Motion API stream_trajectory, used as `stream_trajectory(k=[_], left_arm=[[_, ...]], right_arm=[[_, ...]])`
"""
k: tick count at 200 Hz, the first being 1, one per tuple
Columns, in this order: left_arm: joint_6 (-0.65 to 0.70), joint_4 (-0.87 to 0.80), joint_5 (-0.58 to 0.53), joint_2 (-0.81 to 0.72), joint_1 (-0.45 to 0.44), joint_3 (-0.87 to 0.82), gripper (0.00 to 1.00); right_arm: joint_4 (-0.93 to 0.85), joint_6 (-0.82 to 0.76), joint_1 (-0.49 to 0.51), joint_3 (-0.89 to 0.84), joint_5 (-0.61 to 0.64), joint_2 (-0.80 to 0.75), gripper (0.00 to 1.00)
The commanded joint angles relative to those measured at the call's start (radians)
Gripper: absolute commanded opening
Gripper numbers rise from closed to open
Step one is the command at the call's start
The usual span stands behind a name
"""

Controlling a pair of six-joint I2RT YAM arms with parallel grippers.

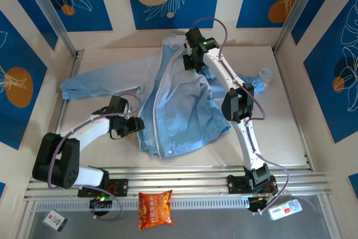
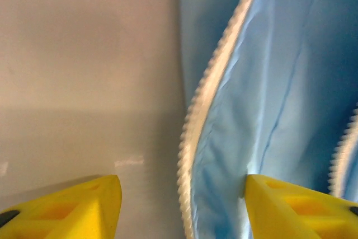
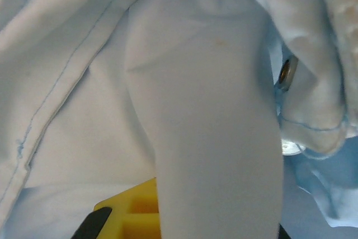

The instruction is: Zip up the jacket

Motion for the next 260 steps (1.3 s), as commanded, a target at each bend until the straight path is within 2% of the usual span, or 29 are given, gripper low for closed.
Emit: stream_trajectory(k=[1, 10, 16, 49, 65, 106, 129, 161, 183, 205, 237, 260], left_arm=[[-0.022, 0.013, 0.017, -0.032, -0.003, -0.031, 0.59], [-0.027, 0.015, 0.018, -0.039, -0.007, -0.039, 0.59], [-0.029, 0.012, 0.021, -0.042, -0.010, -0.045, 0.59], [-0.045, -0.005, 0.036, -0.076, -0.037, -0.071, 0.58], [-0.066, 0.004, 0.054, -0.096, -0.048, -0.094, 0.54], [-0.115, 0.006, 0.061, -0.153, -0.102, -0.125, 0.43], [-0.107, -0.026, 0.044, -0.174, -0.118, -0.115, 0.22], [-0.057, -0.126, -0.001, -0.221, -0.124, -0.047, 0.00], [-0.036, -0.176, -0.012, -0.258, -0.127, -0.007, 0.00], [-0.019, -0.197, -0.004, -0.280, -0.128, 0.025, 0.00], [-0.004, -0.193, 0.018, -0.279, -0.136, 0.044, 0.00], [-0.001, -0.191, 0.026, -0.275, -0.139, 0.039, 0.00]], right_arm=[[-0.016, -0.068, -0.015, 0.017, 0.056, -0.005, 0.00], [-0.011, -0.081, -0.023, 0.024, 0.064, 0.017, 0.00], [-0.007, -0.085, -0.029, 0.033, 0.074, 0.035, 0.04], [-0.087, -0.041, -0.042, 0.128, 0.065, 0.097, 0.44], [-0.061, -0.027, -0.023, 0.040, 0.040, 0.030, 0.52], [0.050, 0.005, 0.064, -0.334, 0.002, -0.240, 0.55], [0.086, 0.057, 0.130, -0.539, -0.050, -0.387, 0.55], [0.101, 0.152, 0.208, -0.771, -0.062, -0.553, 0.58], [0.159, 0.277, 0.251, -0.925, -0.175, -0.654, 0.59], [0.246, 0.412, 0.345, -1.079, -0.241, -0.717, 0.60], [0.358, 0.566, 0.456, -1.231, -0.277, -0.704, 0.61], [0.385, 0.613, 0.510, -1.240, -0.293, -0.653, 0.62]])
